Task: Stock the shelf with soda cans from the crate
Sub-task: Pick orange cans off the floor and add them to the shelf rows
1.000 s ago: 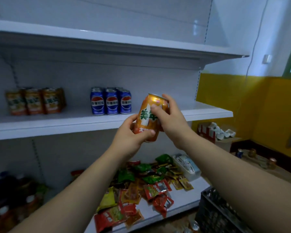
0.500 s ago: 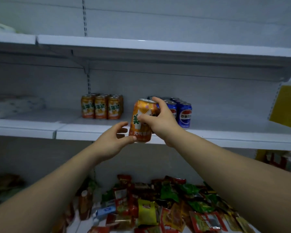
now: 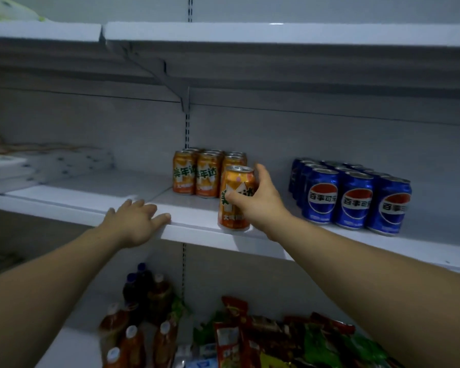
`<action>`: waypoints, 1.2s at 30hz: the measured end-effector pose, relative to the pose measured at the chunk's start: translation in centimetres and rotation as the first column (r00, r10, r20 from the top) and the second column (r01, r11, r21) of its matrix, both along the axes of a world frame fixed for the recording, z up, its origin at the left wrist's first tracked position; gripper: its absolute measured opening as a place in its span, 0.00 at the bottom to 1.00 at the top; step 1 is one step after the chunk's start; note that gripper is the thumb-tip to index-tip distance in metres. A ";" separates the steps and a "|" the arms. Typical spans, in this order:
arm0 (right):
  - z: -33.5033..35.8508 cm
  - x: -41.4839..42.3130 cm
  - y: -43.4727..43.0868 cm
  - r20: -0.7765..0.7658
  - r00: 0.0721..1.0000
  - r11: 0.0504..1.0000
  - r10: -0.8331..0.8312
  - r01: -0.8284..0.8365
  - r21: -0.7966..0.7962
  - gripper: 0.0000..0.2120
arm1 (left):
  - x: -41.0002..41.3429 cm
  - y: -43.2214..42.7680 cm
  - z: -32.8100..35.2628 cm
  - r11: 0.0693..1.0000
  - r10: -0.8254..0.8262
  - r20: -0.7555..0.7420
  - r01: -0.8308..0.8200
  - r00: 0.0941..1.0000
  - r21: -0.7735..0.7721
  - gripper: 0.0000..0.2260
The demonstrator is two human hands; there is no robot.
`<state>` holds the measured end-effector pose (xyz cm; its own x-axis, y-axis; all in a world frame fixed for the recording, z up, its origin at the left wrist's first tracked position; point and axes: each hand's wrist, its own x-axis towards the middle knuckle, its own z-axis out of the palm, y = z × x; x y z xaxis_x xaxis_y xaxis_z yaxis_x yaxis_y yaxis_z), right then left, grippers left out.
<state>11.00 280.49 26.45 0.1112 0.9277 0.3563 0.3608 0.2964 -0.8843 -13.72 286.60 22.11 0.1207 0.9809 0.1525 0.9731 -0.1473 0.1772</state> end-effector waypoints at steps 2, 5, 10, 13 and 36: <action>-0.6 -1.3 1.8 0.051 0.998 1.000 0.023 -0.024 0.016 0.40 | -0.6 1.1 -0.9 0.999 0.033 -0.045 -0.033 0.998 0.011 0.32; -0.9 -3.1 4.3 0.112 0.993 0.999 0.034 -0.036 0.013 0.40 | -0.8 1.9 -2.1 0.994 0.025 -0.036 -0.021 0.999 0.112 0.39; -0.2 -6.2 7.4 0.278 0.960 0.999 0.041 -0.039 -0.013 0.41 | -0.7 2.3 -2.6 0.982 0.049 -0.058 -0.037 0.997 0.186 0.33; 0.0 -7.8 9.0 0.347 0.937 0.999 0.032 -0.031 -0.009 0.41 | -0.7 2.4 -2.9 0.978 0.047 -0.041 -0.037 0.998 0.206 0.34; -1.8 -10.1 12.3 0.485 0.874 0.997 -0.047 0.015 0.070 0.44 | -0.7 2.1 -3.0 0.977 0.035 0.029 -0.040 0.999 0.208 0.35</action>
<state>0.91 292.83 24.60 -0.0624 0.9009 0.4296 0.7498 0.3264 -0.5755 -14.45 288.67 19.15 0.0780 0.9311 0.3563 0.9742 -0.1471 0.1711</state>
